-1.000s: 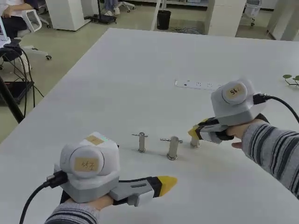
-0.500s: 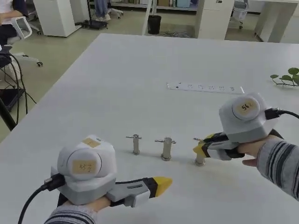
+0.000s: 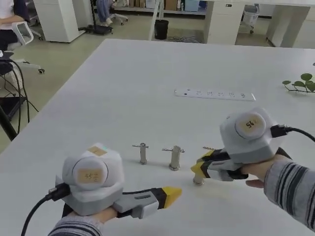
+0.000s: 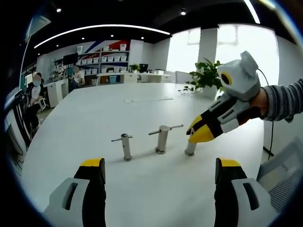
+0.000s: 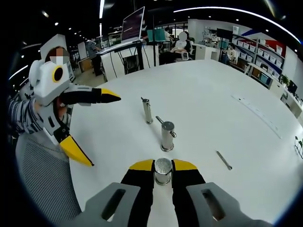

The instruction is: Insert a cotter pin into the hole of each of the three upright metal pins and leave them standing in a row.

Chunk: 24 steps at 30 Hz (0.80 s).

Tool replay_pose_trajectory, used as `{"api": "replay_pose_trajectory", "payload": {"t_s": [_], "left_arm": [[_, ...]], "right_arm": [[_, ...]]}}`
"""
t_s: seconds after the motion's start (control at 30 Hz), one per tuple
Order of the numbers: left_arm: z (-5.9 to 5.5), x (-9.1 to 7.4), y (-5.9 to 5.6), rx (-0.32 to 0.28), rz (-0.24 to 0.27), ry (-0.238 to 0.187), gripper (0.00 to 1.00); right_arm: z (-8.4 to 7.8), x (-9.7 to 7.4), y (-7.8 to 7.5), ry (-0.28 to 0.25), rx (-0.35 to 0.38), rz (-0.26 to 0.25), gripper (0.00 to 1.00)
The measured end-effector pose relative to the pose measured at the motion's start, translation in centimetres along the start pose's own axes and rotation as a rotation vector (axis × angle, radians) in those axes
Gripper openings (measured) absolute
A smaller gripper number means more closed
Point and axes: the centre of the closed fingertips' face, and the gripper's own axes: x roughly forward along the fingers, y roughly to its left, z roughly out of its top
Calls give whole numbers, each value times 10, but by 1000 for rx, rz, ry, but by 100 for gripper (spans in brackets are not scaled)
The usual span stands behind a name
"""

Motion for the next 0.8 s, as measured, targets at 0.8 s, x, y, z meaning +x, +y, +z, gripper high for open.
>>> {"api": "replay_pose_trajectory", "payload": {"t_s": [0.8], "left_arm": [[-3,3,-8,20,-25,10,95]], "right_arm": [[-7,8,16,-22,-49,0,9]]}}
